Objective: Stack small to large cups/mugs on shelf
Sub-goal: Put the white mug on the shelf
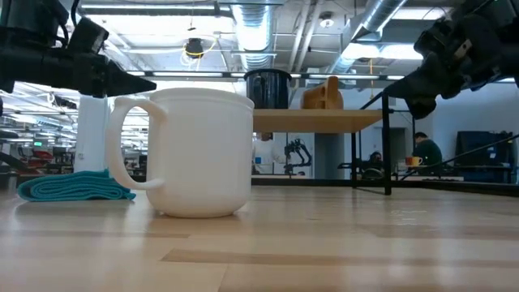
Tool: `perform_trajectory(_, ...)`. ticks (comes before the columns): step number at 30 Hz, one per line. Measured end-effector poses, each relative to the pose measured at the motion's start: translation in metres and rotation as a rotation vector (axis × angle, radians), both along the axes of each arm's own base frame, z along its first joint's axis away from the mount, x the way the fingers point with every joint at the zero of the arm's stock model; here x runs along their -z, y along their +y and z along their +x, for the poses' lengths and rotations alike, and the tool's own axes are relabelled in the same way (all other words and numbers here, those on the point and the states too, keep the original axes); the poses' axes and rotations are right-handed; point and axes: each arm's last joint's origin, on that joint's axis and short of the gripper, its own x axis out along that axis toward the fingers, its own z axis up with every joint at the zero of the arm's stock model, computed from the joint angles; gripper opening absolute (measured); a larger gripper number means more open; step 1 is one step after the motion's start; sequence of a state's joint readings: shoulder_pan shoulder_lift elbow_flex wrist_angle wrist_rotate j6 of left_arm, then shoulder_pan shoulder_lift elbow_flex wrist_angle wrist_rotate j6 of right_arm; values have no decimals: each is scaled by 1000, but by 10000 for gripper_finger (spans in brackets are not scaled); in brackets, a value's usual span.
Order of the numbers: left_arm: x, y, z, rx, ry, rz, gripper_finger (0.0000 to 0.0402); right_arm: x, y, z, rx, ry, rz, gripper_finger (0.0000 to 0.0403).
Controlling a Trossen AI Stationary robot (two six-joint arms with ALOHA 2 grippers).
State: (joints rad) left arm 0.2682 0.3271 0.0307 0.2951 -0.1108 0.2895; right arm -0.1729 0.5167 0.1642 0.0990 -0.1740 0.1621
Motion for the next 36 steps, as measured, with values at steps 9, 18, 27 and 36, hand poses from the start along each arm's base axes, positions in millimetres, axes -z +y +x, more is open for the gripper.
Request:
perform_trajectory(9, -23, 3, -1, -126, 59, 62, 80, -1, -1, 0, 48, -7, 10, 19)
perform_trajectory(18, -63, -1, -7, -24, 161, 47, 144, -1, -1, 0, 49, -5, 4, 19)
perform_trajectory(27, -75, -13, -5, 125, 168, -2, 129, 1, -4, -1, 72, 14, 3, 18)
perform_trajectory(36, -89, -27, 12, 156, 285, -8, 105, 2, -8, -2, 103, 19, 4, 24)
